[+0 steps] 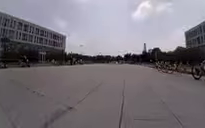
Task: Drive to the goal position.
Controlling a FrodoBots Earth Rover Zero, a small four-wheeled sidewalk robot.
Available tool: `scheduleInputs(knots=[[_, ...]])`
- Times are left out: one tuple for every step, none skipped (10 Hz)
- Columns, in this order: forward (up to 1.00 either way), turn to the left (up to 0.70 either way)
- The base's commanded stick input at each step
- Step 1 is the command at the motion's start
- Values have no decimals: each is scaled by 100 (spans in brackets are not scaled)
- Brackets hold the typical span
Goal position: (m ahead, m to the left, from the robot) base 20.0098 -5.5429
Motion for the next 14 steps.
scheduleInputs(knots=[[70,0],[70,0],[70,0],[70,0],[70,0],[70,0],[70,0],[70,0],[70,-4],[70,-11],[70,-12],[70,-7],[70,-2],[70,0]])
